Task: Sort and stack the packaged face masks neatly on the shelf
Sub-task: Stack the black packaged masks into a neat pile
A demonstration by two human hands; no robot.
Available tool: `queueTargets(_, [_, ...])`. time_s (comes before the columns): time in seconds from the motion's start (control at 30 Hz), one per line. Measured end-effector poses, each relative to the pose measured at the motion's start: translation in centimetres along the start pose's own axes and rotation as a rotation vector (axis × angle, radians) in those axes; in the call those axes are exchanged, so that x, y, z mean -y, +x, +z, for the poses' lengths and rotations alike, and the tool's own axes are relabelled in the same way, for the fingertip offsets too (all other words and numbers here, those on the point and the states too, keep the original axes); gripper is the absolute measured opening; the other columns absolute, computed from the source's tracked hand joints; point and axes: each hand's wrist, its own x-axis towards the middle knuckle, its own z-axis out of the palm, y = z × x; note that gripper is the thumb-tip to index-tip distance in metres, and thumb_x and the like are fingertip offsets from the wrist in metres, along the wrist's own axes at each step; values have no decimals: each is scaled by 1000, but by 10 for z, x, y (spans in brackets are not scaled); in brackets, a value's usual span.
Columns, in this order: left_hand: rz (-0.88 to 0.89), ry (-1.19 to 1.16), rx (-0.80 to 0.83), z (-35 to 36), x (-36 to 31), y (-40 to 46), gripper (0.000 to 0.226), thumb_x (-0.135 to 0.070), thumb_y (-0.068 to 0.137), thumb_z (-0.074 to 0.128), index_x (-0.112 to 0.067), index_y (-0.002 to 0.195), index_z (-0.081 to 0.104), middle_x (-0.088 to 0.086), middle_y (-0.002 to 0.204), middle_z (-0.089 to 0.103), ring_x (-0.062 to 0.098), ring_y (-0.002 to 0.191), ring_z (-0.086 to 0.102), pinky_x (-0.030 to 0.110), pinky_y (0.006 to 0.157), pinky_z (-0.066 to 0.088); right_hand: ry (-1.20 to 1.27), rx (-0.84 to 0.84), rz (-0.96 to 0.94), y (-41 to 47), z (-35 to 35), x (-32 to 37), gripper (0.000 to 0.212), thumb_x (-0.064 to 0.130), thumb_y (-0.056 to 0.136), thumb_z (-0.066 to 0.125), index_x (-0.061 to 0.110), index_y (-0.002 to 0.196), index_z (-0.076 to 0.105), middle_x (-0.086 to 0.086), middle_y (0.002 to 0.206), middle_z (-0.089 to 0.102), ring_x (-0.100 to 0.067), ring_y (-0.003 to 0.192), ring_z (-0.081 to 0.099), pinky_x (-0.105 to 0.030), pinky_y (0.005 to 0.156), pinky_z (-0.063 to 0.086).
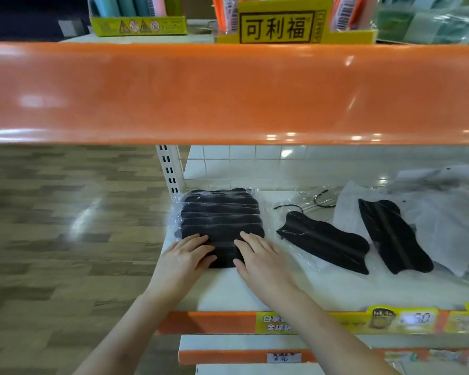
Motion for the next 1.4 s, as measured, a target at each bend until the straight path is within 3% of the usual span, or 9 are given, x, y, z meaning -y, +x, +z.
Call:
queueTargets(0.27, [-201,182,69,12,-15,-3,45,-34,65,86,-16,104,71,13,113,68,29,103,67,40,80,55,19,119,34,1,7,12,49,44,79,54,14,116,67,-5,126,62,-20,116,60,-40,91,52])
queueTargets(0.43, [-261,147,77,17,-10,4,44,-28,74,80,-12,113,66,16,122,63,33,112,61,45,88,50,28,213,-1,8,4,14,56,38,102,35,11,150,25,-7,159,16,-21,146,12,-41,116,14])
queueTargets(0.6, [-275,89,95,15,-6,7,43,-27,87,67,-11,126,59,15,138,52,32,129,48,44,103,39,-17,174,91,6,14,20,50,42,86,59,12,126,61,-9,135,56,-22,126,52,-42,97,47])
queueTargets(0.7, [-271,87,123,11,-7,9,44,-26,90,63,-11,130,55,15,142,47,32,133,42,43,107,34,27,165,84,6,13,21,50,41,85,64,11,125,62,-9,134,56,-23,125,53,-43,96,48])
queueTargets(0.83, [-177,53,78,3,-29,18,39,-9,74,77,-8,112,66,15,120,64,32,106,64,43,82,54,31,109,38,9,-9,13,34,36,80,71,14,106,69,-6,122,64,-22,108,63,-37,81,55])
queueTargets(1.0, [-34,-25,-7,6,-83,39,31,-11,65,83,-14,93,70,1,98,70,22,85,69,33,60,55,7,68,103,-2,-40,-28,30,29,94,51,13,116,62,-3,125,57,-24,117,54,-39,90,45])
queueTargets(1.13, [34,-84,36,21,-121,53,31,-9,64,82,-13,92,69,1,92,69,22,83,68,30,58,53,-38,58,242,-22,-53,-69,32,24,67,82,11,94,71,-5,102,69,-25,91,68,-35,69,55])
queueTargets(1.3, [-18,-134,210,38,-159,81,41,-27,92,55,-16,131,51,2,137,49,22,125,48,37,95,43,-68,56,379,-49,-56,-110,51,26,53,91,8,97,71,-12,107,69,-28,94,68,-39,73,56])
queueTargets(1.4, [-106,-124,331,47,-173,93,54,-42,96,47,-21,144,33,4,153,27,22,141,25,39,110,31,-58,150,414,-56,-62,-124,66,41,79,73,9,133,52,-15,141,46,-31,130,45,-42,104,39])
